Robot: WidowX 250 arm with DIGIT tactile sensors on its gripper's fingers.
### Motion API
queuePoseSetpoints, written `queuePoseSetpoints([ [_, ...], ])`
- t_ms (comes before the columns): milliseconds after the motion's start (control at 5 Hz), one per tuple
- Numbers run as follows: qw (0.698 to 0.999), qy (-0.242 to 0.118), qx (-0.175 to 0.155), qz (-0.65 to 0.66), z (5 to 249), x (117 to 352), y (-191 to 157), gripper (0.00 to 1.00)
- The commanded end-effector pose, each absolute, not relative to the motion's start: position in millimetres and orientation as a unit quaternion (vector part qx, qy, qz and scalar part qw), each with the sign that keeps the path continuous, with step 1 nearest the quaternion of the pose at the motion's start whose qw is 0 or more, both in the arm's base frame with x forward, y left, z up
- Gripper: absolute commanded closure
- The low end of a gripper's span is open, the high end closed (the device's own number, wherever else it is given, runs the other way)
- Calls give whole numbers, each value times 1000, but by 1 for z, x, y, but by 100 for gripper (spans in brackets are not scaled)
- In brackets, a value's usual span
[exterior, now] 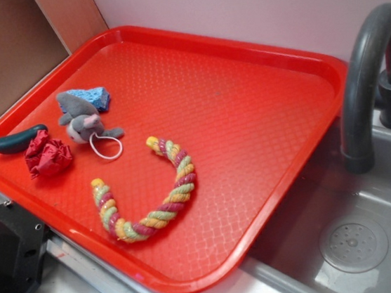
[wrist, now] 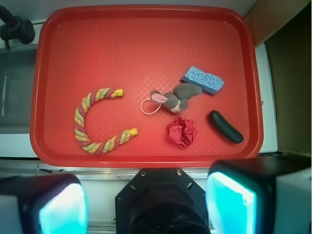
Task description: Grab the plastic pickle.
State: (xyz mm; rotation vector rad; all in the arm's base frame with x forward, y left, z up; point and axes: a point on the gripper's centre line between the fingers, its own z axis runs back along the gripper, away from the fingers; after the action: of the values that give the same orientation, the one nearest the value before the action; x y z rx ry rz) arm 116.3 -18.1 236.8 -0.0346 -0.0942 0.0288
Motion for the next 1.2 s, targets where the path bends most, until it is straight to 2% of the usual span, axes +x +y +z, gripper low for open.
queuePoseSetpoints([
  [0, 999, -47, -17, 14, 237, 116, -18, 0],
  [200, 997, -69, 7, -27, 229, 118, -1, 0],
  [400, 992, -88, -1, -87, 201, 114, 30, 0],
  [600, 981, -114, 17, -157, 172, 107, 65, 0],
  [800, 967, -143, 0, -211, 157, 107, 79, 0],
  [1000, 962, -137, 17, -236, 145, 105, 92, 0],
])
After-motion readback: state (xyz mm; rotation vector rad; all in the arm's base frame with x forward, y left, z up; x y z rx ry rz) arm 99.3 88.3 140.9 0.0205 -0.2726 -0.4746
